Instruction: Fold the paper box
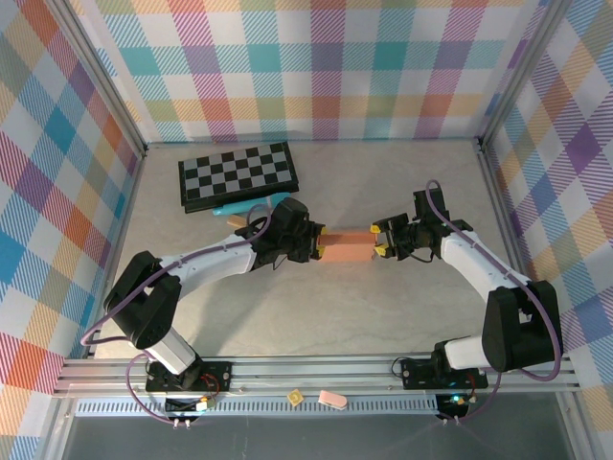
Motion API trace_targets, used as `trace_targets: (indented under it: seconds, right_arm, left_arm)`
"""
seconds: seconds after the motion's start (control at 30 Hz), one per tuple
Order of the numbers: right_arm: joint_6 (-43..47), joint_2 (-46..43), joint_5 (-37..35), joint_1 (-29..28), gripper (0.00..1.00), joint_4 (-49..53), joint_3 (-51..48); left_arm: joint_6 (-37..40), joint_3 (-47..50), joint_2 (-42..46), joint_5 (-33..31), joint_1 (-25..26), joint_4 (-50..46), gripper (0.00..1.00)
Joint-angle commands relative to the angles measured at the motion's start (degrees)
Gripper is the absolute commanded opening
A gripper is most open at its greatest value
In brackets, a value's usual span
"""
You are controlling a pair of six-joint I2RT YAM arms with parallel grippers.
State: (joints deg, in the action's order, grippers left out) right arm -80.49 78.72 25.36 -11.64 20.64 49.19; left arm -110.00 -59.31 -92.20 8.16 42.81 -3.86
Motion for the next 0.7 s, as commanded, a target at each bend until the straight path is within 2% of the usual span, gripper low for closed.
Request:
trace_targets:
  seconds: [0.0,0.17,0.3,0.53,0.67]
  right_arm:
    - [0.78,0.65,-0.80,0.04,0.45,2.47,0.37]
    - [1.15,0.01,-0.58,0.04,0.56,2.78,0.58]
    - [1.61,-1.43,-1.03,0.04,0.59,3.97,1.17]
    - [1.22,-3.89,-1.02,0.04,0.58,3.70,-0.33]
    - [1.35,-3.92,-0.41,0.04,0.53,3.42,-0.94]
  left_arm:
    - [-0.31,2.03,0.43,-1.70,0.98,-2.44,0.38]
    - [-0.53,3.09,0.62,-2.19,1.40,-2.35,0.36]
    - [-0.75,3.75,0.63,-2.32,1.57,-2.34,0.36]
    - [-0.75,3.93,0.39,-2.35,1.68,-2.39,0.35]
    - [-0.73,3.94,0.27,-2.41,1.95,-2.72,0.34]
